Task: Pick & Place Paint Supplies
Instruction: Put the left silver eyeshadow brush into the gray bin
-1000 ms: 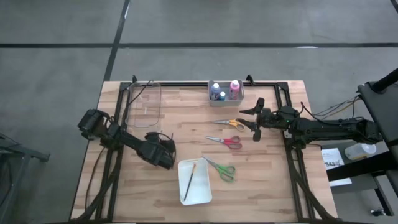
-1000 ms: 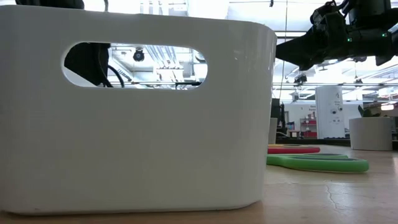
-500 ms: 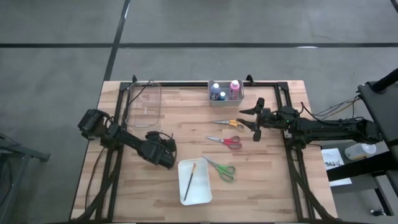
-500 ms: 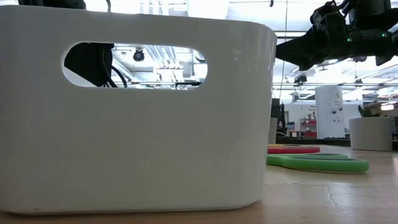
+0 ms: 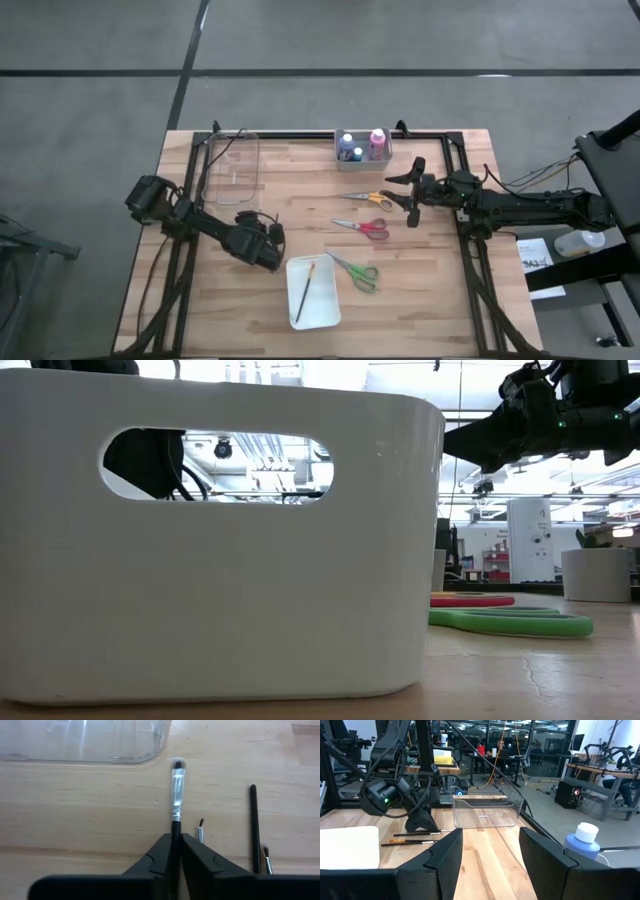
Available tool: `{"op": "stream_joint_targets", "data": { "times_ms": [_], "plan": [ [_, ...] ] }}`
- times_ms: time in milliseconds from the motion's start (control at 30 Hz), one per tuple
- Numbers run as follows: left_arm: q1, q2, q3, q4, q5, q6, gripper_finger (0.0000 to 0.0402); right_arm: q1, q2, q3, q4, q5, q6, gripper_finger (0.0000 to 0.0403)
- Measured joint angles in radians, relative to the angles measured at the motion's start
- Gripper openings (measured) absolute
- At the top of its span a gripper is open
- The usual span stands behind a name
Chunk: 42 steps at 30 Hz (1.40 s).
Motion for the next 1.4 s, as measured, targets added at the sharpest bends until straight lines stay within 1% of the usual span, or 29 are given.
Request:
{"op": "stream_joint_targets", "data": {
  "times_ms": [133,233,567,700,867,1400],
  "plan": [
    [0.0,0.0,0.0,0.001,-0.002,0.001,0.0018,0.0,0.0,0.0,0.0,0.0,0.0,0.0193],
    [0.0,0.0,0.0,0.001,-0.005,0.004,0.0008,0.0,0.0,0.0,0.0,0.0,0.0,0.0193],
    [0.0,-0.004,0.0,0.004,-0.006,0.02,0.0008,0.0,0.0,0.0,0.0,0.0,0.0,0.0193],
    [0.0,-0.03,-0.003,0.005,0.009,0.023,0.0008,-0.001,0.0,0.0,0.0,0.0,0.0,0.0193],
    [-0.001,-0.061,-0.001,0.016,0.025,0.062,0.0004,-0.001,0.0,0.0,0.0,0.0,0.0,0.0193],
    [-0.001,-0.067,-0.004,0.003,0.019,0.065,0.0005,0.0,0.0,0.0,0.0,0.0,0.0,0.0193]
  ]
}}
